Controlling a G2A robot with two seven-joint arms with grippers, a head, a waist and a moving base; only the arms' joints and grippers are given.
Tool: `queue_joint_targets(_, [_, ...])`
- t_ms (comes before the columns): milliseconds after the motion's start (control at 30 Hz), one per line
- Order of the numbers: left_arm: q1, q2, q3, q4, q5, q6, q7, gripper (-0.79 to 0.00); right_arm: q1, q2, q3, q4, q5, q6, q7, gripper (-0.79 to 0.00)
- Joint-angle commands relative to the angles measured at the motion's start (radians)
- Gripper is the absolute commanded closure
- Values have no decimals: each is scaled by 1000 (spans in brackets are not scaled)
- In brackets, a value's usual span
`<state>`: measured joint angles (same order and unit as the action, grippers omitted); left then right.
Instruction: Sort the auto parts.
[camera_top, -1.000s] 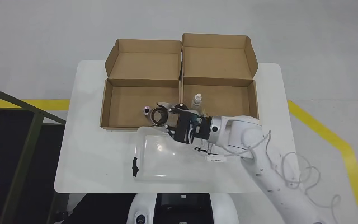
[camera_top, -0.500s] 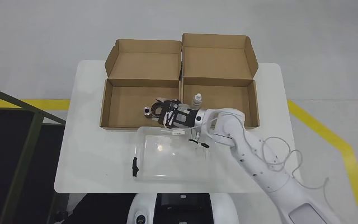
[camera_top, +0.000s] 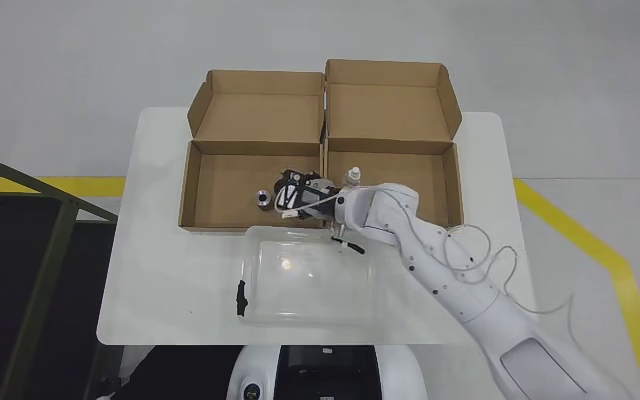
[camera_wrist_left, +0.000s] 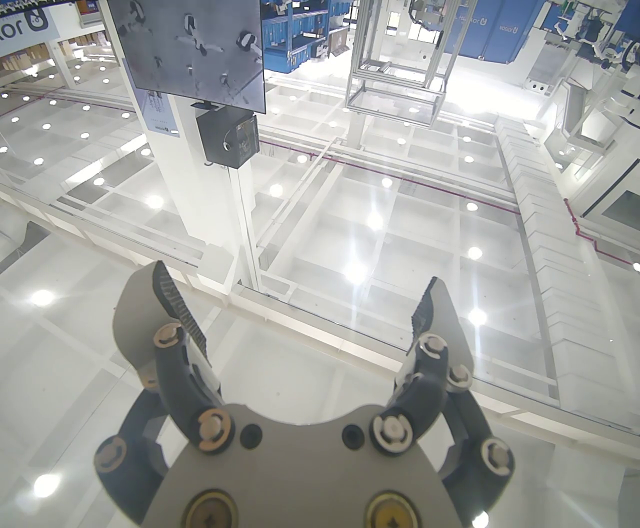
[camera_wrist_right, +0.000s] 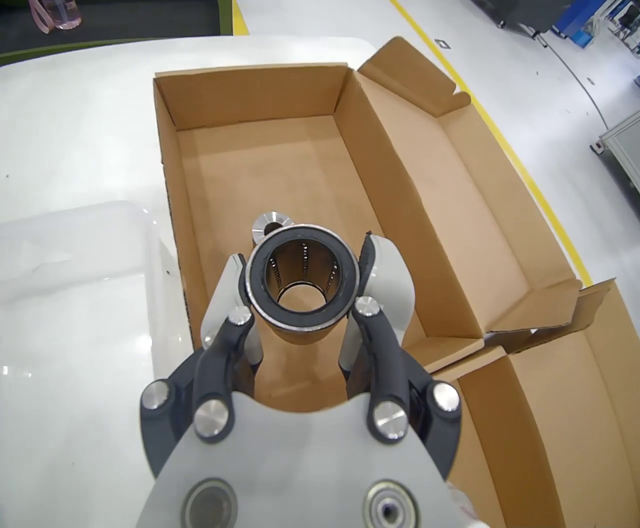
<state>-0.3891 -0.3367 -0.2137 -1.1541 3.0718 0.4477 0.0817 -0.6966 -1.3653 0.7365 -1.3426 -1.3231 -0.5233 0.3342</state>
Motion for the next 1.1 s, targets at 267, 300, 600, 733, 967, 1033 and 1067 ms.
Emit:
queue_joint_targets(267, [0, 0, 0, 0, 0, 0, 0, -785, 59, -37, -42, 134, 14, -2, -11, -40])
queue_joint_targets(300, [0, 0, 0, 0, 0, 0, 0, -785, 62, -40, -45, 144, 15, -2, -12, -40])
queue_joint_targets(600, [0, 0, 0, 0, 0, 0, 0, -785, 91, -67, -67, 224, 26, -4, -16, -185])
queue_joint_targets(733, [0, 0, 0, 0, 0, 0, 0, -785, 98, -76, -70, 246, 28, -9, -19, -348])
queue_joint_targets(967, [0, 0, 0, 0, 0, 0, 0, -785, 97, -83, -58, 255, 40, -20, -40, -650])
queue_joint_targets(1033, [0, 0, 0, 0, 0, 0, 0, -785, 94, -81, -47, 238, 41, -24, -49, -705])
queue_joint_targets(1067, [0, 0, 0, 0, 0, 0, 0, -785, 91, -79, -41, 227, 41, -28, -50, -730])
